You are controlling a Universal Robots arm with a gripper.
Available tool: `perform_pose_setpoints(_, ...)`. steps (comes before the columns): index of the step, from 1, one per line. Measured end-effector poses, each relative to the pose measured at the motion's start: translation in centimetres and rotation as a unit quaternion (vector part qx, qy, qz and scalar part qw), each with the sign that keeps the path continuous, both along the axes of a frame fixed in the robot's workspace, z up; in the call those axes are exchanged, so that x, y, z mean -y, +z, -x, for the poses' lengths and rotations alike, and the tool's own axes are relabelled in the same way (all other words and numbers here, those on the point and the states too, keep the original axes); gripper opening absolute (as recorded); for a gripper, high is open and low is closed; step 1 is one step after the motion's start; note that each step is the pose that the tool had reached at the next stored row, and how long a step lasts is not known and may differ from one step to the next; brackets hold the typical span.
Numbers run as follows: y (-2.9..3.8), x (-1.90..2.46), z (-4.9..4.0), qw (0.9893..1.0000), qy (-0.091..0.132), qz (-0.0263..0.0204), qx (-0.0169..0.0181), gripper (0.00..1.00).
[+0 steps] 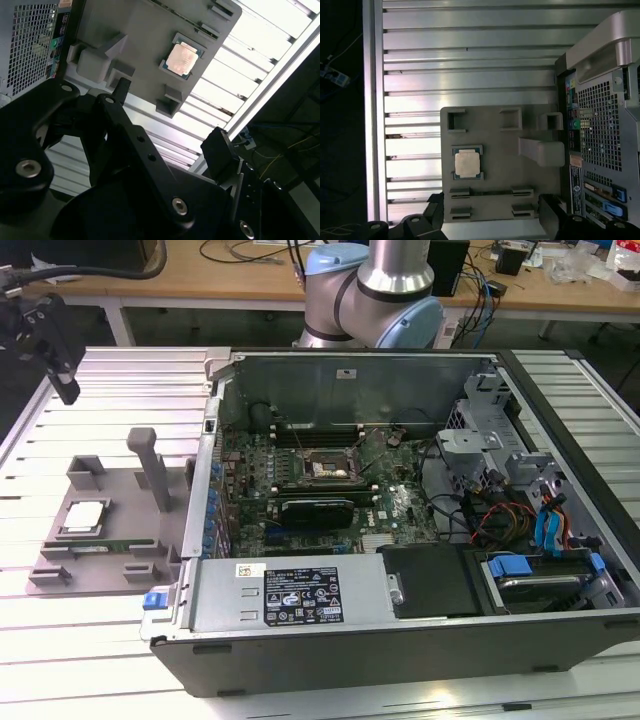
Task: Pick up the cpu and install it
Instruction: 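Pick up the cpu and move it towards the insertion slot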
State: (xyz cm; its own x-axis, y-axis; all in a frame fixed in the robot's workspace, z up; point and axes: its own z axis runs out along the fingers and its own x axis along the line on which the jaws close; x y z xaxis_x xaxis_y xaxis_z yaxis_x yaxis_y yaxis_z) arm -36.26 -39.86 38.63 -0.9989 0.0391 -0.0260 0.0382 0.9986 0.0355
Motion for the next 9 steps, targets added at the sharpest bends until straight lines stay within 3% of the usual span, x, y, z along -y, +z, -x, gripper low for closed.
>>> perform_pose_setpoints(9,-0.71,0.0,0.1,1.0,0.0,0.0,0.0,0.84)
